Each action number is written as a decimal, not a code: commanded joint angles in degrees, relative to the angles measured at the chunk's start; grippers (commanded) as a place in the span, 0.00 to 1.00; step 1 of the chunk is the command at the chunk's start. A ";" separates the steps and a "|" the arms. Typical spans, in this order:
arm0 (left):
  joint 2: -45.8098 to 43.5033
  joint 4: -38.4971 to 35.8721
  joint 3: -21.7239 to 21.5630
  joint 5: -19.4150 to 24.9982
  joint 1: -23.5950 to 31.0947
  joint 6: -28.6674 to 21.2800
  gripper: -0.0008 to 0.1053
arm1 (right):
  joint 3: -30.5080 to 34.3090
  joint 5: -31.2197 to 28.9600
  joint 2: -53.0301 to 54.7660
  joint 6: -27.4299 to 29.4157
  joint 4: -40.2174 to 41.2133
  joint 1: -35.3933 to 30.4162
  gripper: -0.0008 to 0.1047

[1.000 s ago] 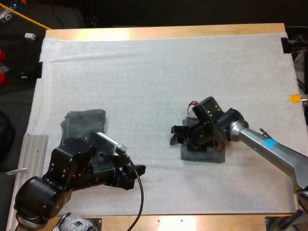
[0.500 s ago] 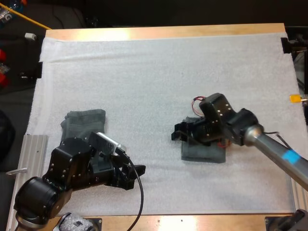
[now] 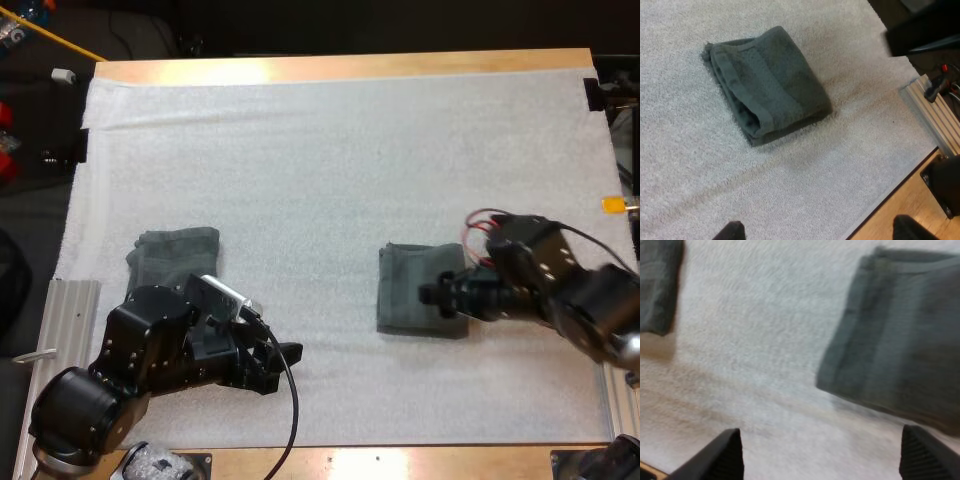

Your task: Pick towel from pile, fold and stack

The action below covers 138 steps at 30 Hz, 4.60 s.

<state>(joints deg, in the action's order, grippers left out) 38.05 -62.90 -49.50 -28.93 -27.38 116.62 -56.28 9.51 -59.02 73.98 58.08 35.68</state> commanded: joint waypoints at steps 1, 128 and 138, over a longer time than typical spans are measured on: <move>-0.19 0.10 -0.16 -0.46 -0.05 0.20 0.56 | -0.23 -1.68 1.88 0.85 2.42 0.04 0.60; 37.21 -7.63 -14.78 30.43 25.59 -37.70 0.01 | -0.23 -1.66 12.92 5.58 7.76 0.04 0.73; 37.21 -5.87 -9.73 31.29 26.25 -39.83 0.01 | -0.23 -1.66 12.92 5.58 7.76 0.04 0.73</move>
<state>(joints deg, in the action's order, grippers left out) 75.74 -68.89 -59.13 1.50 -1.17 77.26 -56.28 7.88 -46.57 78.95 65.64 35.68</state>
